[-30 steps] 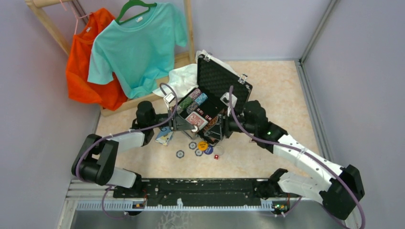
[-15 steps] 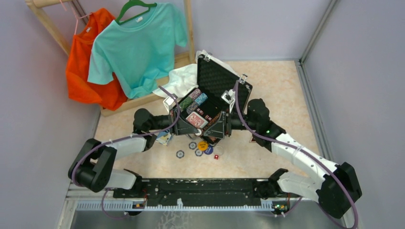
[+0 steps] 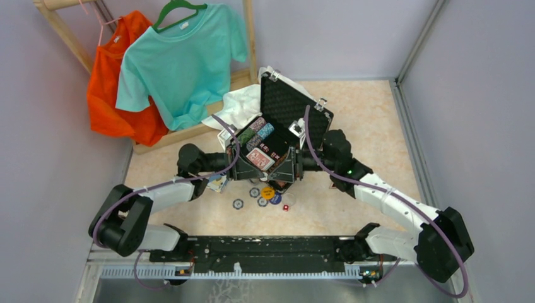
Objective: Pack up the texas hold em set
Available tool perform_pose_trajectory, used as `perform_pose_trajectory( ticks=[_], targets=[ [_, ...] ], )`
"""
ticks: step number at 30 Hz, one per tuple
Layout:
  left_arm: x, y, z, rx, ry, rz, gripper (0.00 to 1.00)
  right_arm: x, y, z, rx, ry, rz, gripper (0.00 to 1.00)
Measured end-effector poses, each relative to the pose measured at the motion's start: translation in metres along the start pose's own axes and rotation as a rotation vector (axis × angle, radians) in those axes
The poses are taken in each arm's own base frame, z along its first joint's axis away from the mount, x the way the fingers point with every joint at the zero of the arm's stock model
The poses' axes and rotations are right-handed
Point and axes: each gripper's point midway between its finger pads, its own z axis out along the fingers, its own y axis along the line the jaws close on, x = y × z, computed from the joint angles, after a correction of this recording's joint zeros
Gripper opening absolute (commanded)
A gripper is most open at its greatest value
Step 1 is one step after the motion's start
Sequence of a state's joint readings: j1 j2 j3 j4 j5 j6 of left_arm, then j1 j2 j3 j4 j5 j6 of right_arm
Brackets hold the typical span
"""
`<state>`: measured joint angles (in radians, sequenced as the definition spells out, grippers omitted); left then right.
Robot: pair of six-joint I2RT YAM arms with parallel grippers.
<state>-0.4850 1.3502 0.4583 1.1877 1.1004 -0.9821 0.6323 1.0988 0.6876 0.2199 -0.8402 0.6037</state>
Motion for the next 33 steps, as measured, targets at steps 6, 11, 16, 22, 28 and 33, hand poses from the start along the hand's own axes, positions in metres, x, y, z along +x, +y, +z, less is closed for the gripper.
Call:
perform_pose_trajectory(
  ticks=[6,11,16,22,28,33],
  targets=[
    [0.0,-0.001,0.002,0.005,0.002,0.003,0.01,0.001,-0.001,0.001,-0.001,0.005,0.008,0.16],
    [0.001,-0.002,0.003,0.008,0.004,0.003,0.01,0.001,-0.001,0.001,0.0,0.005,0.011,0.13],
    [0.003,-0.002,0.005,0.013,0.01,-0.003,0.02,0.001,-0.002,0.001,0.0,0.006,0.013,0.11],
    [0.01,-0.001,0.009,0.023,0.028,-0.026,0.07,0.005,-0.004,0.001,0.006,0.011,0.025,0.0],
    [0.012,0.002,0.01,0.022,0.032,-0.038,0.33,0.005,-0.007,0.001,0.019,0.008,0.026,0.0],
    [0.009,0.011,0.008,-0.01,0.014,-0.049,0.59,0.007,-0.017,0.0,0.066,0.007,0.023,0.0]
  ],
)
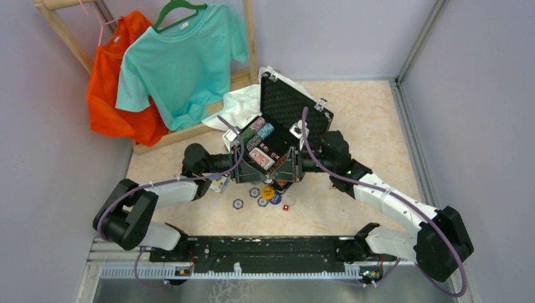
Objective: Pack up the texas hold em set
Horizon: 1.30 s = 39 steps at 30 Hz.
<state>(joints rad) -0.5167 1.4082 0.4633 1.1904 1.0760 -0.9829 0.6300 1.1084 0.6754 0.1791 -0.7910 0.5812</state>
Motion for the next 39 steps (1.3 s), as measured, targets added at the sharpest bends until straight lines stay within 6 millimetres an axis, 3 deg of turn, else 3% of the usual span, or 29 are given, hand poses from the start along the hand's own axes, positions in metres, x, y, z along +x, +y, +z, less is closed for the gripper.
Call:
perform_pose_trajectory(
  ticks=[3,9,17,23,39],
  targets=[
    [-0.009,0.014,-0.009,-0.068,-0.055,-0.022,0.68,0.003,-0.009,0.0,0.045,0.004,0.005,0.0],
    [-0.033,0.056,-0.05,-0.329,-0.222,-0.08,0.7,-0.004,-0.037,0.004,0.182,0.004,-0.007,0.0],
    [-0.034,0.073,-0.075,-0.536,-0.264,-0.027,0.77,-0.004,-0.122,0.005,0.525,0.042,-0.053,0.0],
    [-0.027,0.081,-0.08,-0.569,-0.24,-0.039,0.78,0.008,-0.165,-0.003,0.688,0.098,-0.096,0.0],
    [-0.02,0.086,-0.081,-0.557,-0.21,-0.064,0.79,0.002,-0.172,0.0,0.692,0.093,-0.159,0.0]
  ],
)
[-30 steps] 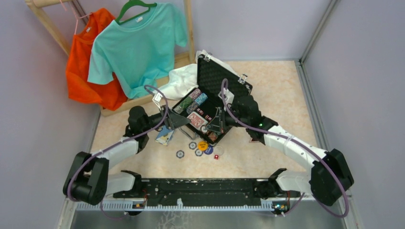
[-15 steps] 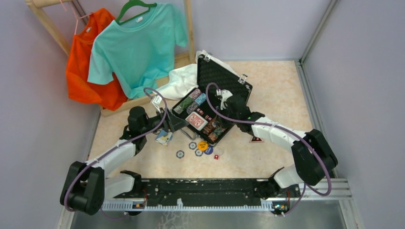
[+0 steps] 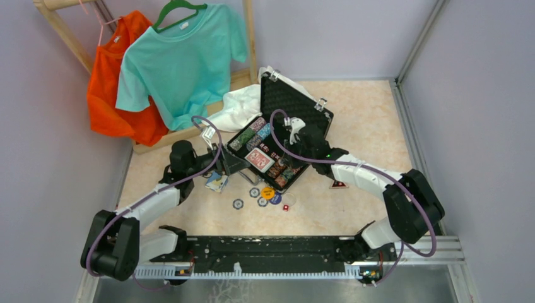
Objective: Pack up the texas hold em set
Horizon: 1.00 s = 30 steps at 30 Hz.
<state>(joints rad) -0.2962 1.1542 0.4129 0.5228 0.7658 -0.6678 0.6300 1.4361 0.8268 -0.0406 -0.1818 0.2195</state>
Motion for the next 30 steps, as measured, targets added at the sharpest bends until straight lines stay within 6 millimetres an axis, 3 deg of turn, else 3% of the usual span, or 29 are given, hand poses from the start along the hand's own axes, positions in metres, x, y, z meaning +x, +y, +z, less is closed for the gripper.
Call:
perform_pose_trajectory(
  ticks=[7,30],
  targets=[
    [0.0,-0.001,0.0,0.004,0.002,0.005,0.79,-0.003,0.006,0.003,-0.036,-0.013,-0.004,0.0],
    [0.0,-0.002,-0.001,0.009,0.002,0.015,0.79,0.014,0.002,0.018,-0.047,0.043,-0.017,0.0]
  ],
)
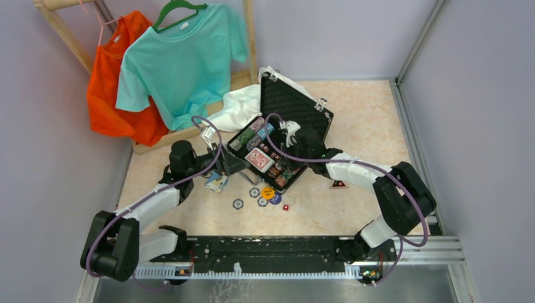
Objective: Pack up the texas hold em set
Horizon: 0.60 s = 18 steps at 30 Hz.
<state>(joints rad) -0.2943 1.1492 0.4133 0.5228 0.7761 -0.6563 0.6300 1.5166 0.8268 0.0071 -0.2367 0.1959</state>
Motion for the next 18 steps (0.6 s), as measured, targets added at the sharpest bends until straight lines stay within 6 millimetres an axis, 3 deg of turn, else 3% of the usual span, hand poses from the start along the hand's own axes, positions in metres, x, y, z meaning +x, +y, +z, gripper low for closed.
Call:
perform_pose_trajectory(
  ticks=[13,16,18],
  targets=[
    [0.001,-0.002,0.001,0.019,0.007,0.005,0.79,0.007,0.007,0.01,0.044,0.036,-0.112,0.01],
    [0.0,-0.003,0.001,0.024,0.006,0.006,0.79,0.008,0.006,0.011,0.061,0.042,-0.127,0.29],
    [0.0,-0.004,0.001,0.027,0.007,0.007,0.79,0.009,0.005,0.011,0.072,0.046,-0.133,0.34]
  ],
)
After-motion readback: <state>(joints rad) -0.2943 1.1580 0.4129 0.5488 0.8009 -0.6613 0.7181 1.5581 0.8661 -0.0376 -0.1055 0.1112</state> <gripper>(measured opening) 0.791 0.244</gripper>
